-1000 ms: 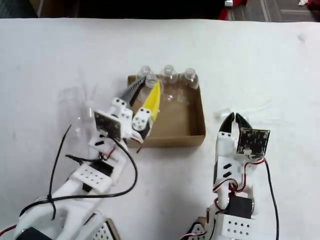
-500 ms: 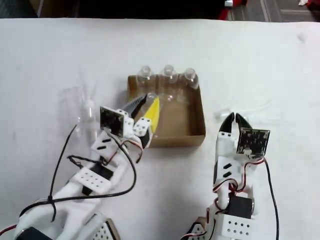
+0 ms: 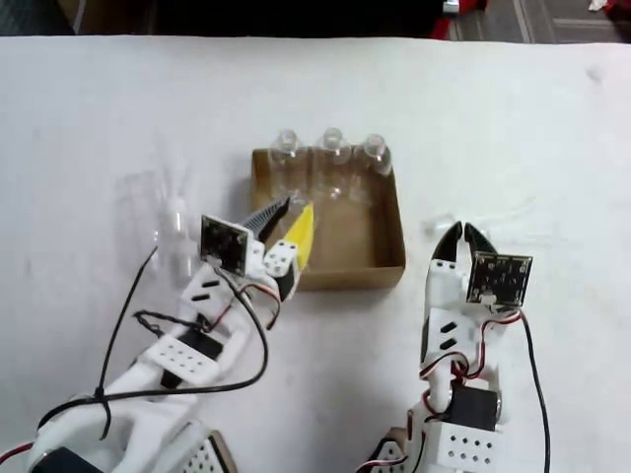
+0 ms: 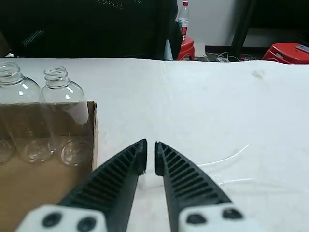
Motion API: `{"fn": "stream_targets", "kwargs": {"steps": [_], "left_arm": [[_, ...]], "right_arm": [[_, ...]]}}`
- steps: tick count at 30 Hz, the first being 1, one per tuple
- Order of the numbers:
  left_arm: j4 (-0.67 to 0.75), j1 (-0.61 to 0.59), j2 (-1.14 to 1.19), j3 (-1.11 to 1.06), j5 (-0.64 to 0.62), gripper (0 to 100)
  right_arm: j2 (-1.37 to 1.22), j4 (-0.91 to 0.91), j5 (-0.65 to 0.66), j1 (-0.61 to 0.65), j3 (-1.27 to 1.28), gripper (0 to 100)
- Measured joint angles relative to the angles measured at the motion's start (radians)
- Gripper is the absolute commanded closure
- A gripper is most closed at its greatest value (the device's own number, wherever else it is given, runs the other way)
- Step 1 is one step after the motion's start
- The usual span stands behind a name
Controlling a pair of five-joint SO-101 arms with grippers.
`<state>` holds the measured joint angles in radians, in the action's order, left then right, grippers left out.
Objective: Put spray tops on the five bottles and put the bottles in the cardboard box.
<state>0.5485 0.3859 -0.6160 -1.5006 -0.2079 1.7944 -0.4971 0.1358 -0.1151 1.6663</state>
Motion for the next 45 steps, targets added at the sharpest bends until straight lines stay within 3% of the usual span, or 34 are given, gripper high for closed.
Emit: {"fn": "stream_targets", "kwargs": {"steps": [15,23,29,45], "left_arm": [[0.000,0.000,0.000,-0.023,0.000,96],[-0.002,0.000,0.000,-0.025,-0.008,74],[-0.078,0.000,0.000,-0.028,-0.008,76],[-0.094,0.000,-0.106,-0.068,-0.020,76]], "right_arm": [[0.000,0.000,0.000,0.000,0.000,98.1],[0.000,0.000,0.000,0.000,0.000,98.1],[0.000,0.000,0.000,0.000,0.000,98.1],[0.000,0.000,0.000,0.000,0.000,98.1]]}}
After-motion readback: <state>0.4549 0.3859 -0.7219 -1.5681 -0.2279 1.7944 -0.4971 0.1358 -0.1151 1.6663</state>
